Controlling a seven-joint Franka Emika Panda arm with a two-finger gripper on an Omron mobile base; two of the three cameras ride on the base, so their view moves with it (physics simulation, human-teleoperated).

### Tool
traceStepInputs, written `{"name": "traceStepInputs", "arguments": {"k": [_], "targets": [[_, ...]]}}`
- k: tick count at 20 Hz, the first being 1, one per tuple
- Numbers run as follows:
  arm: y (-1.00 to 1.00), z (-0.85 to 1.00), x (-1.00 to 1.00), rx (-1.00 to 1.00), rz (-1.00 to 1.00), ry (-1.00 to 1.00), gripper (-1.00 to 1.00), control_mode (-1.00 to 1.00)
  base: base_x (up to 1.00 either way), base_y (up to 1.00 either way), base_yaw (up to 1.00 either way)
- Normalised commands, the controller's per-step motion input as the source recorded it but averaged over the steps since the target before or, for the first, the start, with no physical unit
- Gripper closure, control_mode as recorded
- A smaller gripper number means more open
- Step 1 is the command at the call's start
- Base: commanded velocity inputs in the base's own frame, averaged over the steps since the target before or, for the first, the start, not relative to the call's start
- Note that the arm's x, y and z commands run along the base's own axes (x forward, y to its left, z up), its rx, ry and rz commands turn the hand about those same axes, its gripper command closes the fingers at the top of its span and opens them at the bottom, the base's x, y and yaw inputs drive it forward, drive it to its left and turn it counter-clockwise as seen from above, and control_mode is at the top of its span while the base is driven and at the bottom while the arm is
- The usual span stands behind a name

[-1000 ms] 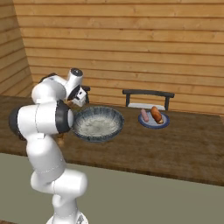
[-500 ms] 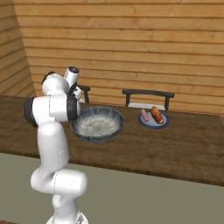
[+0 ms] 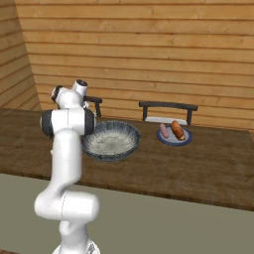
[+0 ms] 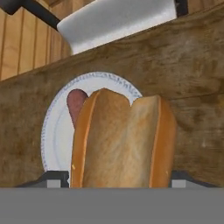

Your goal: Place one bun and one sausage from the bowl on each plate.

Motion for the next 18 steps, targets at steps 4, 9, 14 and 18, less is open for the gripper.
{"name": "traceStepInputs", "arguments": {"k": [4,9,14,18], "targets": [[0.25,-0.51,0.32,0.00,0.07,0.09,1.00,-1.00,0.00,0.00,0.00],[0.17,-0.39,0.12,0.00,0.01,0.11,1.00,-1.00,0.00,0.00,0.00],[0.19,-0.28,0.03,0.00,0.00,0.08,1.00,-1.00,0.00,0.00,0.00],[0.04,-0.03,-0.02,0.00,0.00,0.01,-1.00,-1.00,0.00,0.00,0.00]]}}
